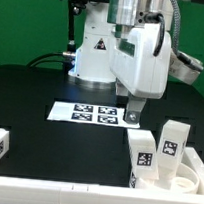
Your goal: Assemble stool
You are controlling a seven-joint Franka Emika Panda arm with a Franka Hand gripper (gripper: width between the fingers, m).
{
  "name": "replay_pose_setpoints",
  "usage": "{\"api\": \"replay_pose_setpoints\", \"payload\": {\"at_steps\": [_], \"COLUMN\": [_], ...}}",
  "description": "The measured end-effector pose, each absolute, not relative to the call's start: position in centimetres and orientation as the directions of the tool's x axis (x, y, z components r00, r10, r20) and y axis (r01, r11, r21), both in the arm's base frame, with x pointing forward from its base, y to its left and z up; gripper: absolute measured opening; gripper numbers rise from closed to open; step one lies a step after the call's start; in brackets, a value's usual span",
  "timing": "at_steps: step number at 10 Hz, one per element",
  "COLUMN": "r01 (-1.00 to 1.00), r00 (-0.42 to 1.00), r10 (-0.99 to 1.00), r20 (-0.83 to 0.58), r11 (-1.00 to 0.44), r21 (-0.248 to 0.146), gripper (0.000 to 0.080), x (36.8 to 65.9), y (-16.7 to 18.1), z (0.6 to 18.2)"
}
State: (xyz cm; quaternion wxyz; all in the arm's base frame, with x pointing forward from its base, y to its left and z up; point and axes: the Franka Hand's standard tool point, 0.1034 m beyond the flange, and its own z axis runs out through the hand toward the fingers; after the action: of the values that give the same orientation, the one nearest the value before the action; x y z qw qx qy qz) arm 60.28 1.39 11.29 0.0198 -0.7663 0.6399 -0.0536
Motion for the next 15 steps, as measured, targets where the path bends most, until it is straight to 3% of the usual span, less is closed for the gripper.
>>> {"api": "replay_pose_setpoints", "payload": {"at_steps": [2,5,9,12,15], "r01": [-0.941,-0.726,-0.509,-0.25,-0.124], "r00": [0.318,0.676,0.852,0.967,0.991], "r10": [-0.946,-0.727,-0.507,-0.25,-0.123], "r20": [0.064,0.121,0.13,0.055,0.049], "r11": [-0.323,-0.685,-0.86,-0.968,-0.992], "r21": [-0.101,-0.057,-0.022,0.003,0.023], "gripper": [0.0649,0.0649,0.0649,0.0649,0.0649], "x": [59.2,58.0,57.9,56.4,55.9], "y": [-0.9,-4.9,-5.3,-10.8,-11.8], "z": [10.9,10.2,10.1,8.9,8.2]}}
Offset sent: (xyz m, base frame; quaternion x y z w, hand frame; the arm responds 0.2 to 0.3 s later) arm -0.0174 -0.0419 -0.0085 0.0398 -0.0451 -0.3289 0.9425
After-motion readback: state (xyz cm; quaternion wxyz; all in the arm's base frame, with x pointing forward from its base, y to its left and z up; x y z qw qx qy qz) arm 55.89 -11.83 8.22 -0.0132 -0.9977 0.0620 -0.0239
